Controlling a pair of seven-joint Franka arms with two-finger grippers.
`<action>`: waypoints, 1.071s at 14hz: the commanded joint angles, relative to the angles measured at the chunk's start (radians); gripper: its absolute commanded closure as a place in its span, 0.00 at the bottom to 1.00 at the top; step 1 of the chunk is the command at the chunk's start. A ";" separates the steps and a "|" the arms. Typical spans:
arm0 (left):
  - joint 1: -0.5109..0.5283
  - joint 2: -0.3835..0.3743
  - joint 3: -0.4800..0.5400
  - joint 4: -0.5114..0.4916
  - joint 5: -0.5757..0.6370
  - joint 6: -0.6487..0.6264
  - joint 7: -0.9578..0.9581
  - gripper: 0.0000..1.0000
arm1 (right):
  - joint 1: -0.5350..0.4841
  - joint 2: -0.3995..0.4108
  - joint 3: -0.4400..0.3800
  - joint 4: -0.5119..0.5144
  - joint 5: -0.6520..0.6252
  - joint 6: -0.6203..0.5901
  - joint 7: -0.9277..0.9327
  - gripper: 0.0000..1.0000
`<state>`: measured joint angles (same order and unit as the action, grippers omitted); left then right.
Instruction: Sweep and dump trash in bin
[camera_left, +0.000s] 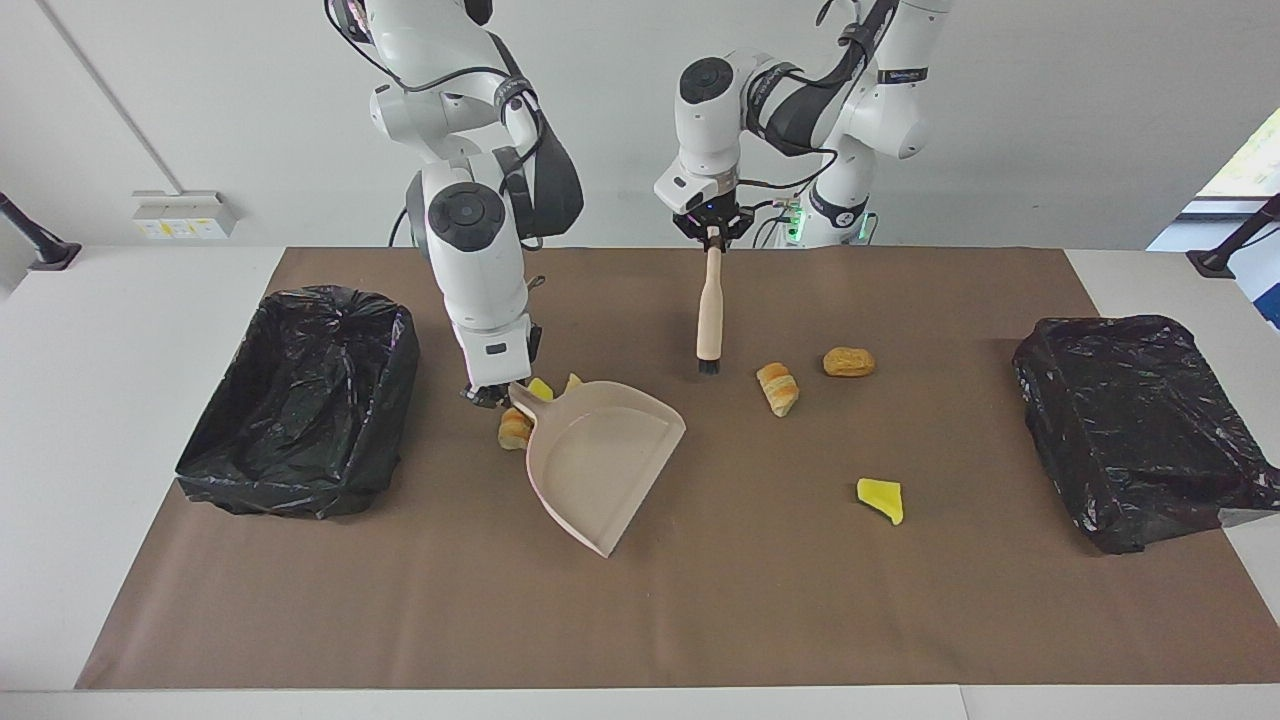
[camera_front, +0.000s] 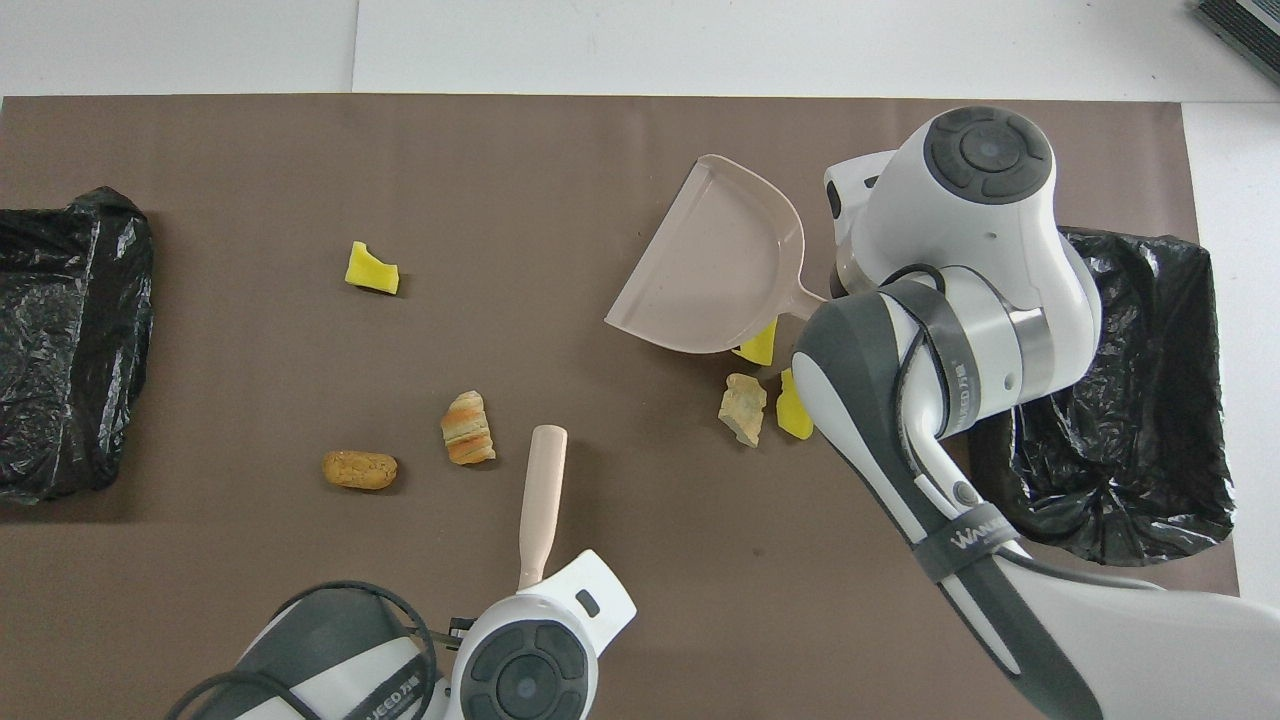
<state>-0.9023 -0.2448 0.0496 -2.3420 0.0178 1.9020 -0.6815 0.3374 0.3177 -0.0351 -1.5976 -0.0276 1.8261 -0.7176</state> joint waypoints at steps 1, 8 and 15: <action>0.100 -0.024 -0.010 -0.048 0.016 -0.004 0.118 1.00 | 0.066 -0.008 0.008 -0.051 -0.079 0.025 -0.029 1.00; 0.466 0.057 -0.008 -0.022 0.024 0.074 0.385 1.00 | 0.084 -0.006 0.011 -0.099 -0.097 0.056 -0.109 1.00; 0.507 0.006 -0.002 0.122 0.031 -0.176 0.392 1.00 | 0.205 0.038 0.014 -0.110 -0.068 0.134 -0.042 1.00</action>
<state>-0.3992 -0.1910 0.0520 -2.2193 0.0229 1.8084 -0.2745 0.5142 0.3534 -0.0263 -1.6974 -0.1036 1.9255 -0.7877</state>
